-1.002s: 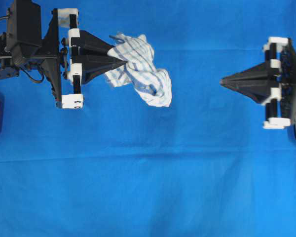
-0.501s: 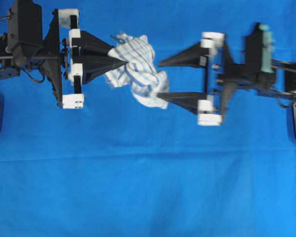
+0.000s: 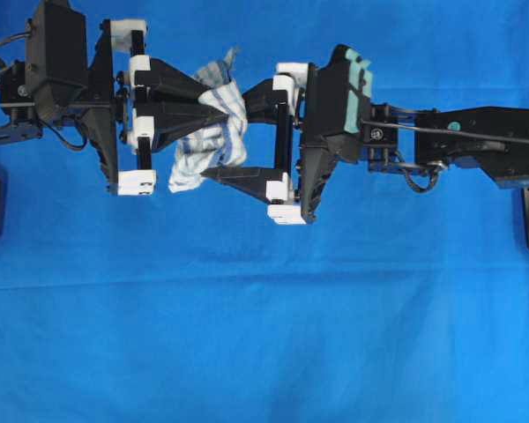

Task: Hand over the towel.
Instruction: 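Close the right gripper on the towel beside the left gripper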

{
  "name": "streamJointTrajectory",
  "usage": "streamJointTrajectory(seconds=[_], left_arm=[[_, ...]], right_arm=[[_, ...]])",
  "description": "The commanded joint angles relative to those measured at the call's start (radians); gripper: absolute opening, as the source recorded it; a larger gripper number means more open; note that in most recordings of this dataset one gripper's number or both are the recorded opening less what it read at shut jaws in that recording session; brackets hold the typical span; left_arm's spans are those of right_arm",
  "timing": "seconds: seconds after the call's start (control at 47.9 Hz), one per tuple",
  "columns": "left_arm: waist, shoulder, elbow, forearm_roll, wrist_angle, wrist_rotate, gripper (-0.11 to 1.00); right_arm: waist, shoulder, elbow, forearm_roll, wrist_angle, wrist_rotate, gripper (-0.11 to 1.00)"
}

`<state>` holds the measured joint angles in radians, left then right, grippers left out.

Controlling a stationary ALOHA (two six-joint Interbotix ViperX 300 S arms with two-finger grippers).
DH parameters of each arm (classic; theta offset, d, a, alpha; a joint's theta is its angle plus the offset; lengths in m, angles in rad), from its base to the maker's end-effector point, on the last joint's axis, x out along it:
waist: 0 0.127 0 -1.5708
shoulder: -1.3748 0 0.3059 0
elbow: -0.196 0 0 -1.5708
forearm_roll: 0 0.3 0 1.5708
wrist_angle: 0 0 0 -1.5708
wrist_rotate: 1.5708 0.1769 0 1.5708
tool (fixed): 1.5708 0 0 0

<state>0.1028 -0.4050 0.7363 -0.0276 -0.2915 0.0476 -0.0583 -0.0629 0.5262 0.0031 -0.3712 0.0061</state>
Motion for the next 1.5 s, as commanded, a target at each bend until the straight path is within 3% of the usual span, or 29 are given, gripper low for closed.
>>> streamJointTrajectory(seconds=[0.0,0.104,0.251,0.292,0.689,0.773,0.981,1.044,1.295,1.483], left_arm=[[-0.006,-0.011,-0.015,0.003,-0.006,0.0,0.04],[-0.006,-0.011,-0.017,0.003,-0.009,-0.005,0.04],[-0.006,-0.006,-0.021,0.002,-0.014,-0.017,0.04],[-0.006,-0.006,-0.021,0.002,-0.017,-0.017,0.04],[-0.006,-0.008,-0.02,0.003,-0.038,-0.006,0.07],[-0.009,-0.018,-0.015,0.002,-0.048,-0.014,0.25],[-0.017,-0.084,0.029,0.003,-0.057,-0.017,0.85],[-0.017,-0.12,0.054,0.002,-0.052,-0.015,0.93],[-0.035,-0.279,0.137,0.003,-0.005,-0.009,0.93],[-0.037,-0.295,0.144,0.003,0.02,-0.009,0.93]], right_arm=[[0.003,-0.012,-0.023,0.003,0.003,0.002,0.71],[0.003,-0.012,-0.023,-0.002,0.011,-0.003,0.6],[0.006,-0.017,-0.023,-0.014,0.021,-0.006,0.19],[0.008,-0.018,-0.023,-0.017,0.021,-0.006,0.13],[0.018,-0.043,-0.012,-0.018,0.031,-0.003,0.13],[0.02,-0.052,-0.005,-0.018,0.031,-0.002,0.13],[0.023,-0.103,0.041,-0.018,0.029,0.002,0.13],[0.025,-0.127,0.061,-0.018,0.026,0.003,0.13],[0.025,-0.233,0.161,-0.017,0.015,0.008,0.13],[0.025,-0.27,0.19,-0.014,0.02,0.009,0.13]])
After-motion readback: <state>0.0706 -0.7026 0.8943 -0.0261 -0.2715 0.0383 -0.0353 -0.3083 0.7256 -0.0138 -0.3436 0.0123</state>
